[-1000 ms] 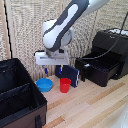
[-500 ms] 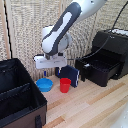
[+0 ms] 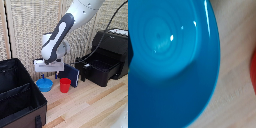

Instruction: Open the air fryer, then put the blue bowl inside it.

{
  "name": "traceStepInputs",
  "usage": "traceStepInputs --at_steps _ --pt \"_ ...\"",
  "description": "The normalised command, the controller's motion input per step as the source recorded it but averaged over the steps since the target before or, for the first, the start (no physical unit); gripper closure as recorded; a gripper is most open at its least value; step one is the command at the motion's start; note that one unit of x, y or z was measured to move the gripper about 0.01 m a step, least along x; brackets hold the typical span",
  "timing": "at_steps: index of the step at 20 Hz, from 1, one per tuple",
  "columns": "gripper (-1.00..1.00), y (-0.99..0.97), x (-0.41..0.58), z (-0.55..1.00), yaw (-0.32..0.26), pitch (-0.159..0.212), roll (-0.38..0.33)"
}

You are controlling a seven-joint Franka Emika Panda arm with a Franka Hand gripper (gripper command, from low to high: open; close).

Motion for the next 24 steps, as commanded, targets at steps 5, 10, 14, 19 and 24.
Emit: traceStepInputs --at_steps 5,10,14,19,24 --pt "-1.00 0.00 0.075 -0.19 -0.007 -0.113 0.004" --pt "1.00 0.00 -0.041 -0.21 0.012 -0.052 0.000" --pt "1.00 0.00 -0.074 -0.13 0.006 0.000 0.000" --pt "1.00 0.00 -0.001 -0.12 0.019 0.016 0.000" --pt "1.00 0.00 0.000 -0.10 0.043 0.013 -0.010"
